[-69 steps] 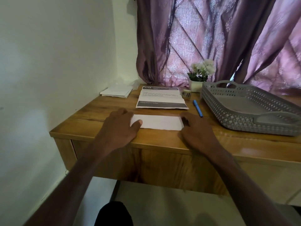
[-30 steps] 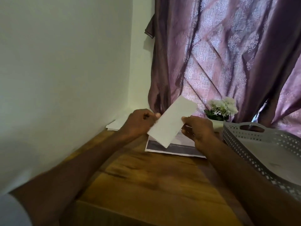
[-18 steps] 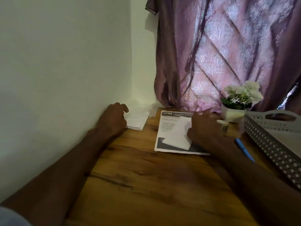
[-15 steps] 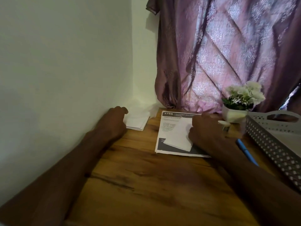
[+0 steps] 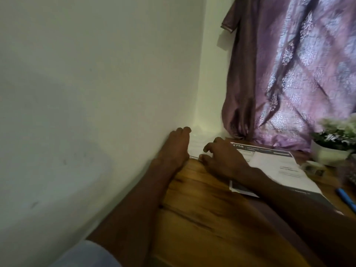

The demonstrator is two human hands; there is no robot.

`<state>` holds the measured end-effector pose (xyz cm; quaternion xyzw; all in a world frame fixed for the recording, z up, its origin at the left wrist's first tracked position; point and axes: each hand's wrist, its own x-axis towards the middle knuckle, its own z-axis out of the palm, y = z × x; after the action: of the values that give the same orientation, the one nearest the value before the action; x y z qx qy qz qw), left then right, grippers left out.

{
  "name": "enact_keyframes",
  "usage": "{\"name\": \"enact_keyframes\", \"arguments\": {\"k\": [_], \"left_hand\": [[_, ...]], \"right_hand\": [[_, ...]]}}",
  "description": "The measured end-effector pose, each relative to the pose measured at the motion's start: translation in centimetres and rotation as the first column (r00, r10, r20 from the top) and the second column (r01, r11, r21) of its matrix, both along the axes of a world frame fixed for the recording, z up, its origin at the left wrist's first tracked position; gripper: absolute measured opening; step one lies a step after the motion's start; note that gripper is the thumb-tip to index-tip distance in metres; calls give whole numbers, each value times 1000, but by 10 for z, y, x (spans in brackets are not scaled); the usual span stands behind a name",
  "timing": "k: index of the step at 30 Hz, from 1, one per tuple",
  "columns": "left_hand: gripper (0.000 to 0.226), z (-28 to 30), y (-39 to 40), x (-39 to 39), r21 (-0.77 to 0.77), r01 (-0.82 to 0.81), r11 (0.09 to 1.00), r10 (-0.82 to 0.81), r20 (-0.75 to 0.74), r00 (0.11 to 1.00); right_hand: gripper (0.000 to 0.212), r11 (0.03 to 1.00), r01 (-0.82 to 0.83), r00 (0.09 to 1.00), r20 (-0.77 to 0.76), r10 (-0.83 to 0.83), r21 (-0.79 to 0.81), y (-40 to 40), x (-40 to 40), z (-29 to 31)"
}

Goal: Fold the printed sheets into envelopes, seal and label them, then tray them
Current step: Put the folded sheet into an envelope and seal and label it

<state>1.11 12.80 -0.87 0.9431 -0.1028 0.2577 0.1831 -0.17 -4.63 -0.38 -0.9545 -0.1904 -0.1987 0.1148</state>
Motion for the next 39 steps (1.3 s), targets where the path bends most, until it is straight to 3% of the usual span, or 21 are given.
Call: {"name": "enact_keyframes", "arguments": {"k": [4, 8, 11, 14, 16, 19, 22, 24, 31, 34, 37, 39], "left_hand": [[69, 0, 2, 3, -12, 20, 1000, -20, 23, 1000], [39, 0, 2, 6, -109, 40, 993, -34, 61, 998], [18, 2, 0, 5, -186, 68, 980, -44, 130, 990], [21, 10, -9, -5, -274, 193, 942, -135, 219, 966], [30, 18, -19, -16, -362, 298, 883, -198, 288, 937], [48, 28, -29, -28, -547, 420, 724, -252, 357, 899], [63, 32, -28, -29, -708, 421, 567, -264, 327, 907], [69, 33, -28, -32, -738, 416, 531, -284, 307, 908], [70, 38, -53, -44, -635, 449, 628, -424, 204, 882], [54, 48, -71, -55, -600, 397, 694, -440, 84, 894], [31, 61, -98, -63, -426, 382, 820, -416, 16, 909], [38, 76, -117, -63, -439, 396, 807, -484, -107, 868]], "right_hand": [[35, 997, 35, 999, -22, -34, 69, 20, 13, -7], [5, 938, -32, 999, -22, 42, 346, 23, 9, -7], [10, 879, -89, 993, -30, 116, 468, 15, -1, 1], [5, 823, -154, 982, -9, 189, 547, -3, -14, 15], [5, 731, -194, 969, 12, 247, 654, -18, -28, 24], [16, 535, -228, 939, 39, 341, 813, -44, -48, 38], [29, 289, -200, 897, 56, 438, 936, -74, -58, 49], [30, 129, -142, 862, 59, 504, 981, -97, -58, 53], [33, -301, 79, 714, 156, 682, 950, -156, -47, 37], [37, -356, 129, 579, 221, 785, 926, -168, -42, 26], [53, -388, 150, 416, 298, 859, 909, -174, -35, 19], [55, -422, 145, 359, 350, 865, 895, -174, -34, 20]]}}
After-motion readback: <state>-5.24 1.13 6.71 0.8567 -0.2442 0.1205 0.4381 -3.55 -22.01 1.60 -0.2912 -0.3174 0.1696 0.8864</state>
